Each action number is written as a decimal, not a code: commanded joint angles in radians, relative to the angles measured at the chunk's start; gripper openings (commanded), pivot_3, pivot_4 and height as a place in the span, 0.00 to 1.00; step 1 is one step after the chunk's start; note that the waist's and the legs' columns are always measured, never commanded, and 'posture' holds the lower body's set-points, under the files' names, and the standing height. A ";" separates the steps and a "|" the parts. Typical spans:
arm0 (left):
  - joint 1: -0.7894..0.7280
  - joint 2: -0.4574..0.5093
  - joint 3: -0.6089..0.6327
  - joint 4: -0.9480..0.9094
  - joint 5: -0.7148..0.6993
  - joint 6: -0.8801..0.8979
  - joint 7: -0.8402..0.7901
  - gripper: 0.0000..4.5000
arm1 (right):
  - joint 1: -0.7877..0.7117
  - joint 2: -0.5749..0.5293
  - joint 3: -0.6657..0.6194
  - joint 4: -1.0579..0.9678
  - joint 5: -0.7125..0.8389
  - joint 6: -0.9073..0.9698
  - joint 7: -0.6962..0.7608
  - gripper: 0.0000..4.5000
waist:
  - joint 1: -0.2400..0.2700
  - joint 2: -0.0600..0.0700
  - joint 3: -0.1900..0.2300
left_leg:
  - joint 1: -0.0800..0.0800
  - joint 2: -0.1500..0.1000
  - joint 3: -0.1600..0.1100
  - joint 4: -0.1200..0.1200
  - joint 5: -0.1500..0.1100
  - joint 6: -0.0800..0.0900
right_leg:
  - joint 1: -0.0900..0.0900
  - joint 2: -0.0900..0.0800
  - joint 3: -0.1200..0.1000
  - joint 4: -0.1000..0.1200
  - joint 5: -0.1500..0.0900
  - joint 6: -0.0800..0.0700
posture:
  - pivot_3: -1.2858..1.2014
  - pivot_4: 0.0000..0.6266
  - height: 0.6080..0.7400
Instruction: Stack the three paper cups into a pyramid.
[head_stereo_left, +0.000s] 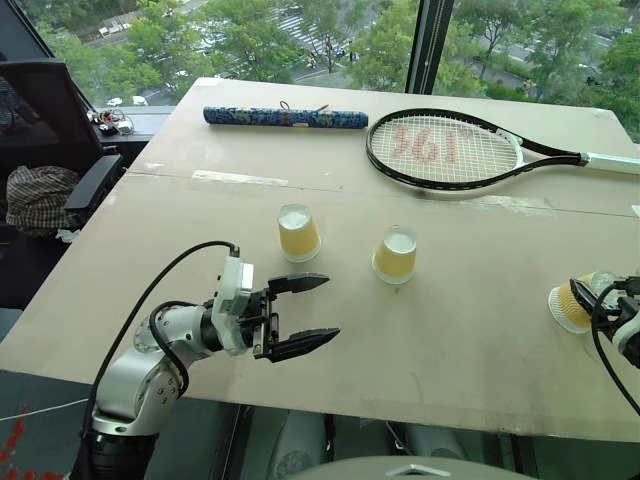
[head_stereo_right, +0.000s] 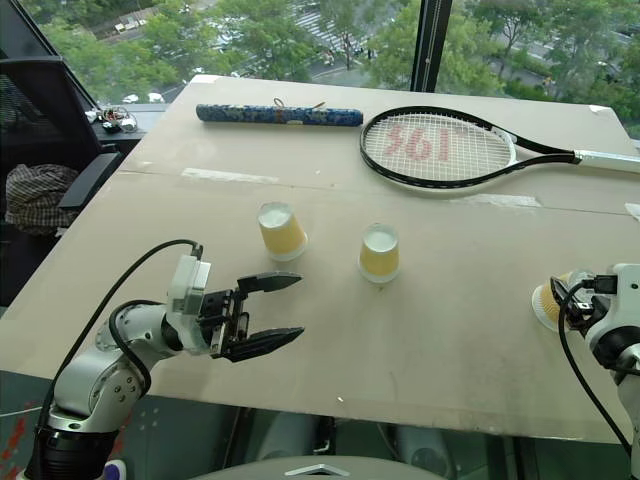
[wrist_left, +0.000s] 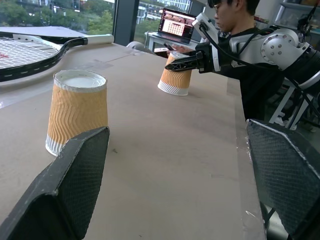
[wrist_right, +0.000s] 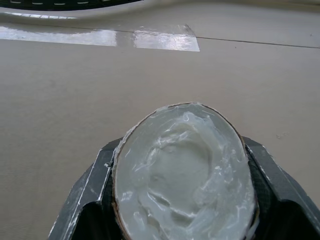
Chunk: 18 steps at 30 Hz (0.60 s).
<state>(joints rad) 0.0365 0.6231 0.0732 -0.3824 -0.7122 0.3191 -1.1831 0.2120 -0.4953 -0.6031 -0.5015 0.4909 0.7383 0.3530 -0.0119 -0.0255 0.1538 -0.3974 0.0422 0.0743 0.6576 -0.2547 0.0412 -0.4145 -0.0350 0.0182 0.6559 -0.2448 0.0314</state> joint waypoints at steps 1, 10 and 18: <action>0.013 0.012 0.033 -0.019 -0.018 -0.012 -0.006 1.00 | -0.075 -0.053 0.056 -0.115 0.101 -0.022 0.101 0.47 | -0.008 0.001 0.001 | 0.000 0.000 0.001 0.000 0.000 0.000 | 0.000 0.000 0.001 0.000 0.000 0.000 | 0.52 0.24 1.00; 0.101 0.021 0.094 -0.033 0.005 -0.049 0.020 1.00 | -0.325 -0.114 0.445 -0.110 0.079 -0.051 0.240 0.47 | -0.004 0.000 0.001 | -0.002 0.002 -0.002 0.000 0.000 0.000 | -0.001 0.001 -0.002 0.000 0.000 0.000 | 0.52 0.24 1.00; 0.217 0.022 0.163 -0.112 -0.013 -0.053 0.066 1.00 | -0.397 -0.153 0.566 -0.003 -0.025 -0.148 0.317 0.47 | 0.001 -0.001 0.001 | -0.003 0.000 0.000 0.000 0.000 0.000 | -0.001 -0.002 -0.002 -0.003 0.000 0.000 | 0.52 0.24 1.00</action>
<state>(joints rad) 0.2372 0.6398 0.2024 -0.4478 -0.7032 0.2790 -1.1249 -0.1597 -0.6323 -0.0454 -0.5040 0.4927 0.6343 0.6525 -0.0104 -0.0263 0.1550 -0.4000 0.0426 0.0744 0.6574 -0.2548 0.0413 -0.4157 -0.0368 0.0166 0.6527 -0.2446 0.0312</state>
